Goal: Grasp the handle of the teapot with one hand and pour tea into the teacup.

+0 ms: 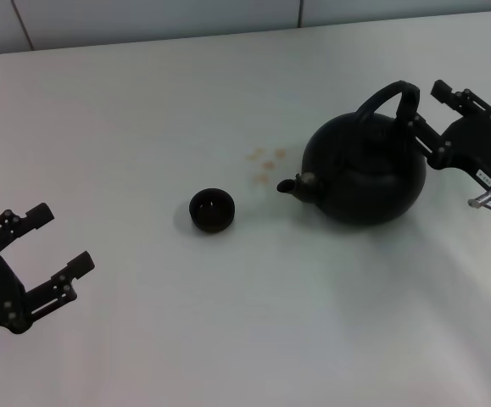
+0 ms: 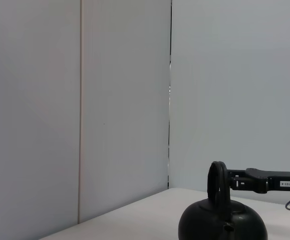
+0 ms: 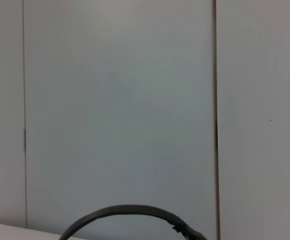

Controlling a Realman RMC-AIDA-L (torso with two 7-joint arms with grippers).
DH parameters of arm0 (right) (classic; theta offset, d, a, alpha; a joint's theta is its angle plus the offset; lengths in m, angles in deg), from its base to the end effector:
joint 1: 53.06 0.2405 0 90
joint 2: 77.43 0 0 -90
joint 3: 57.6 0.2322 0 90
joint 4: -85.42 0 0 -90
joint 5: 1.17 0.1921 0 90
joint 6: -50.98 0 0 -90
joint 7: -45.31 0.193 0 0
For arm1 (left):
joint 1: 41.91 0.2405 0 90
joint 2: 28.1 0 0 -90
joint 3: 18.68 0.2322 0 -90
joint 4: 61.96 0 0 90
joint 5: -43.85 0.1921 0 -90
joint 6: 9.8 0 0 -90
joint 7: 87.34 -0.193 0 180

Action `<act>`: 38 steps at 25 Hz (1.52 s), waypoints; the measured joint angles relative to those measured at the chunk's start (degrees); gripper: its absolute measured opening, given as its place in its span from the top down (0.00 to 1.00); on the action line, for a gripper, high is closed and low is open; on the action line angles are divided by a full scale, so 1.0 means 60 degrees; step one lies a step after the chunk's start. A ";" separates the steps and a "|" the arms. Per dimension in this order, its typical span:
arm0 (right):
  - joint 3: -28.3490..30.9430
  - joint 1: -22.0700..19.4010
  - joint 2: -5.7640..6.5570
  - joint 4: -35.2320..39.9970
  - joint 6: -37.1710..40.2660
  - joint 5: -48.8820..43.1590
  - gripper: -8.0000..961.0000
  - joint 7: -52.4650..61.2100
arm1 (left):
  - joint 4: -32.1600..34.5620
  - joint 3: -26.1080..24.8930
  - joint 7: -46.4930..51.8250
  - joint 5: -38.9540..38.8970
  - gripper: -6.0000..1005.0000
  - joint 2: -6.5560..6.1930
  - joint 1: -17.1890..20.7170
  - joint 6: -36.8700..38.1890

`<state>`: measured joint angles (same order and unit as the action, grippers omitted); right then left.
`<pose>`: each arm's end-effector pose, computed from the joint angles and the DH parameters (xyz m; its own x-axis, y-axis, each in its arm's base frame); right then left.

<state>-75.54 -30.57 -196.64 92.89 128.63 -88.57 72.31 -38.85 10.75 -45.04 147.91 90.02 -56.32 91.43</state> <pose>0.2904 0.3271 -0.0036 0.7224 0.0092 -0.6914 -0.6220 -0.4280 -0.6557 -0.2592 0.2410 -0.0099 0.7153 0.0141 0.6987 0.3984 -0.8296 -0.3911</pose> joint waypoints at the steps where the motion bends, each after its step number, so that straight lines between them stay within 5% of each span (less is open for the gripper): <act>1: 0.0000 -0.0022 0.0001 0.0008 0.0030 0.0000 0.53 0.0007 | 0.0000 0.0000 0.0002 0.0000 0.21 0.0000 0.0000 0.0002; 7: 0.0001 -0.0172 0.0005 0.0045 0.0165 0.0004 0.30 0.0020 | 0.0000 0.0000 0.0006 0.0000 0.21 0.0000 0.0000 0.0011; 14: 0.0002 -0.1662 0.0034 0.0166 0.2541 0.0006 0.25 0.0026 | -0.0012 0.0080 0.0011 0.0059 0.21 -0.0007 -0.0001 0.0052; 19: 0.0000 -0.2223 0.0027 0.0061 0.2890 0.0006 0.25 0.0030 | -0.0154 0.0096 0.0011 0.0123 0.21 -0.0029 -0.0025 0.0051; 27: -0.0335 -0.2256 0.0068 0.0833 0.3404 -0.0487 0.25 0.1232 | -0.0036 0.0127 0.0250 0.0298 0.21 -0.0103 -0.0313 0.0050; 34: -0.1014 -0.1405 0.0213 0.4137 0.3927 -0.3584 0.25 0.5133 | 0.0246 0.0227 0.1795 0.2028 0.21 -0.0742 -0.1647 0.0039; 38: -0.1041 -0.0868 0.0267 0.5215 0.4259 -0.4799 0.25 0.6109 | 0.0498 0.0227 0.2431 0.2840 0.21 -0.0871 -0.2189 0.0063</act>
<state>-81.79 -35.78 -195.03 124.18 154.19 -117.37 108.96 -35.86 12.11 -30.45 164.95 84.79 -69.45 91.81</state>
